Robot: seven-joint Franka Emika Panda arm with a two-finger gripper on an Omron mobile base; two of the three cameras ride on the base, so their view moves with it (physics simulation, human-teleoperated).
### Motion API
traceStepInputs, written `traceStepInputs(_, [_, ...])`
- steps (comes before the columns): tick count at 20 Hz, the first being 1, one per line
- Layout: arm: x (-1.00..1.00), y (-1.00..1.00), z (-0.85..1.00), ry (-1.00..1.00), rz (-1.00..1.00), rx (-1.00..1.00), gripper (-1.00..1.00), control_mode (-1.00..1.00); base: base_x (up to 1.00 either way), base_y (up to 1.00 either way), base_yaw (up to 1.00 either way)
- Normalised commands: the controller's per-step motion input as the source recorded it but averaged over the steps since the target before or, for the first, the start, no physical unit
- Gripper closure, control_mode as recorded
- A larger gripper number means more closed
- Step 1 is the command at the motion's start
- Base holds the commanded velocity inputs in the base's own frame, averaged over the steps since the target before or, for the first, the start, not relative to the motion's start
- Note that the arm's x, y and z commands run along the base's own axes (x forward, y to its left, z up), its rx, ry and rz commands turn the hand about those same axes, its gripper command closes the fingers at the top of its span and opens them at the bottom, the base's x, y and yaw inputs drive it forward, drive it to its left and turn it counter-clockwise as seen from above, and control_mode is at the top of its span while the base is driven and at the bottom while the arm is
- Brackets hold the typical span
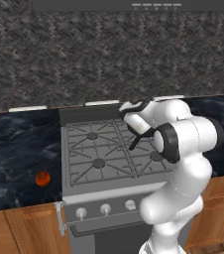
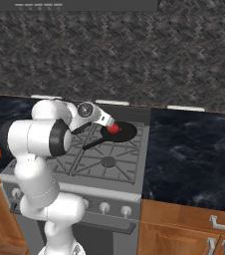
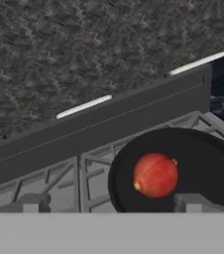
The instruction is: Place the pan on the rear right burner on the stove. Then place the tomato and the onion in the pan and turn on the rear right burner.
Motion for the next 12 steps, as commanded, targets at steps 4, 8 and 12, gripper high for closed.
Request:
traceStepInputs(4, [-0.35,0.31,0.79,-0.02,0.00,0.00,-1.00,-1.00,0.00,0.00,0.00])
traceStepInputs(8, [-0.39,0.35,0.85,0.00,0.00,0.00,-1.00,-1.00,0.00,0.00,0.00])
traceStepInputs(12, [-0.49,0.39,0.82,0.00,0.00,0.00,-1.00,-1.00,0.00,0.00,0.00])
